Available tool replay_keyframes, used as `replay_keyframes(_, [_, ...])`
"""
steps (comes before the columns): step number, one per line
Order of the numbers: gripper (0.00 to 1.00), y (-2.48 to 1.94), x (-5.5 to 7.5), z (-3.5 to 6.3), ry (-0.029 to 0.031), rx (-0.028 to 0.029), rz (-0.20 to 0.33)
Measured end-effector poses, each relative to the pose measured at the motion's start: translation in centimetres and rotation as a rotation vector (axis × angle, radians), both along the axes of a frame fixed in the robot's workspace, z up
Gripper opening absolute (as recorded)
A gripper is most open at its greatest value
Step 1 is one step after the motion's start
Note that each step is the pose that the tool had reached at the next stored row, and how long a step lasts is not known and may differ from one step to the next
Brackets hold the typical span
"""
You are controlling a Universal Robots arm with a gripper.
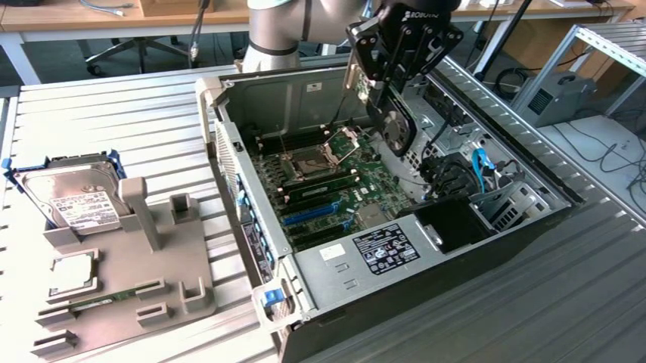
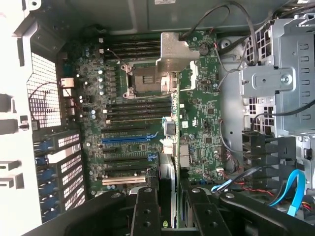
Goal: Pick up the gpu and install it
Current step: 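Pick up the gpu and move the gpu toward the slot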
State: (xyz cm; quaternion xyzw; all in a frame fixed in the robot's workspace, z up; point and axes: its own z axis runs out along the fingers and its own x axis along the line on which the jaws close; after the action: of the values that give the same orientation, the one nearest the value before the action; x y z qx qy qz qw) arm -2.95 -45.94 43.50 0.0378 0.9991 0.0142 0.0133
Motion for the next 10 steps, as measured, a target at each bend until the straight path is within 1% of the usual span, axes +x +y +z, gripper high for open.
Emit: replay_keyframes(10, [0.26, 0.00, 1.03, 0.00, 0.0000, 0.0000, 0.000])
